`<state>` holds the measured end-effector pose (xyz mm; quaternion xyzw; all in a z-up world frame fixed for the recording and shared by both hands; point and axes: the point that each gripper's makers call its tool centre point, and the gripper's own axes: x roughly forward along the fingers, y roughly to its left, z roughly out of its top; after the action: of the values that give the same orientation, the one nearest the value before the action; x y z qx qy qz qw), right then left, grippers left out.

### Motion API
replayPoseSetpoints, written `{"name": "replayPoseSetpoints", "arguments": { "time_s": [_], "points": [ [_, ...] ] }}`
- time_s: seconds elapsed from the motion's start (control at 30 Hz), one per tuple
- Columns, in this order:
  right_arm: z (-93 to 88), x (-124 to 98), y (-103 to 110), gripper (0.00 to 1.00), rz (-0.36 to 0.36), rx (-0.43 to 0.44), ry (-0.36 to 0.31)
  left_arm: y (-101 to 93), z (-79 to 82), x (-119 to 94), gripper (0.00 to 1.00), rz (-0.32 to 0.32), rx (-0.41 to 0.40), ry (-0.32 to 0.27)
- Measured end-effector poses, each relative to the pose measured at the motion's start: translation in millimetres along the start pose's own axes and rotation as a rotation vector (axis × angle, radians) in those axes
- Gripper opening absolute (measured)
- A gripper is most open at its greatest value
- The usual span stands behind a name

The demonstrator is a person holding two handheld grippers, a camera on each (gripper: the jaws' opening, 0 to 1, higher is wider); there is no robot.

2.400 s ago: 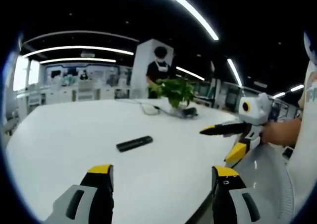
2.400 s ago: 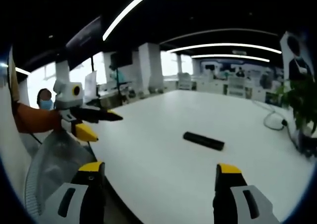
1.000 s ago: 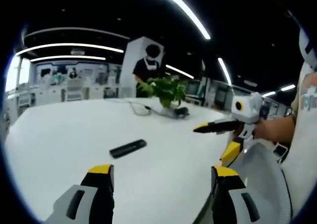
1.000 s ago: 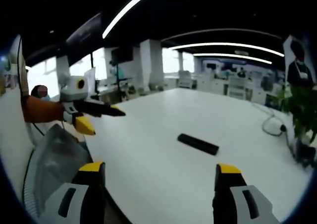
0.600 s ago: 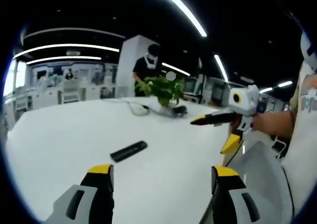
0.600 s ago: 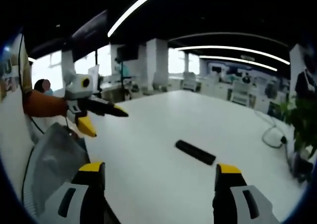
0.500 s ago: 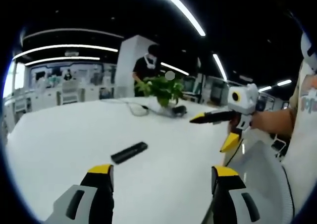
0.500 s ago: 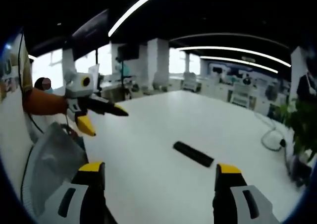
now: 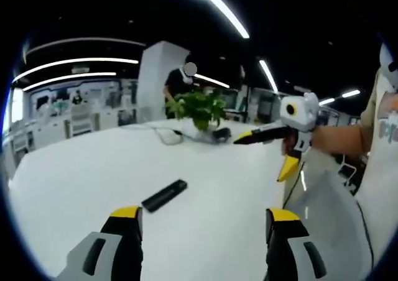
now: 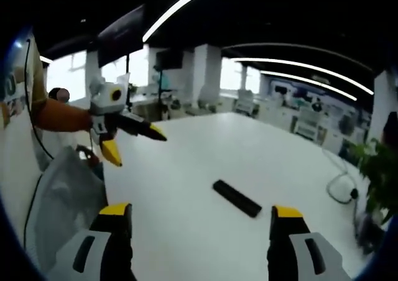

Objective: Press the specified remote control buttons in sequence, fully releasing each button before pressing the next.

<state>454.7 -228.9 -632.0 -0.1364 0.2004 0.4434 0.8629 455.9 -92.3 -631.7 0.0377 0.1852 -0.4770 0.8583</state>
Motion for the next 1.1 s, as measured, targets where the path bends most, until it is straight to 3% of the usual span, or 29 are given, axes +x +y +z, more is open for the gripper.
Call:
{"name": "replayPoseSetpoints", "arguments": {
  "time_s": [0.27, 0.67, 1.1],
  "points": [
    [4.2, 3.5, -3.3, 0.91, 0.021, -0.045, 0.018, 4.4, 5.6, 3.5, 0.83, -0.028, 0.041, 0.024],
    [19.0, 7.7, -24.3, 0.91, 0.041, -0.118, 0.053, 20.7, 15.6, 9.8, 0.83, -0.041, 0.082, 0.045],
    [18.1, 17.6, -31.1, 0.91, 0.098, -0.18, 0.111, 30.6, 22.8, 21.1, 0.83, -0.068, 0.103, 0.063]
  ]
}}
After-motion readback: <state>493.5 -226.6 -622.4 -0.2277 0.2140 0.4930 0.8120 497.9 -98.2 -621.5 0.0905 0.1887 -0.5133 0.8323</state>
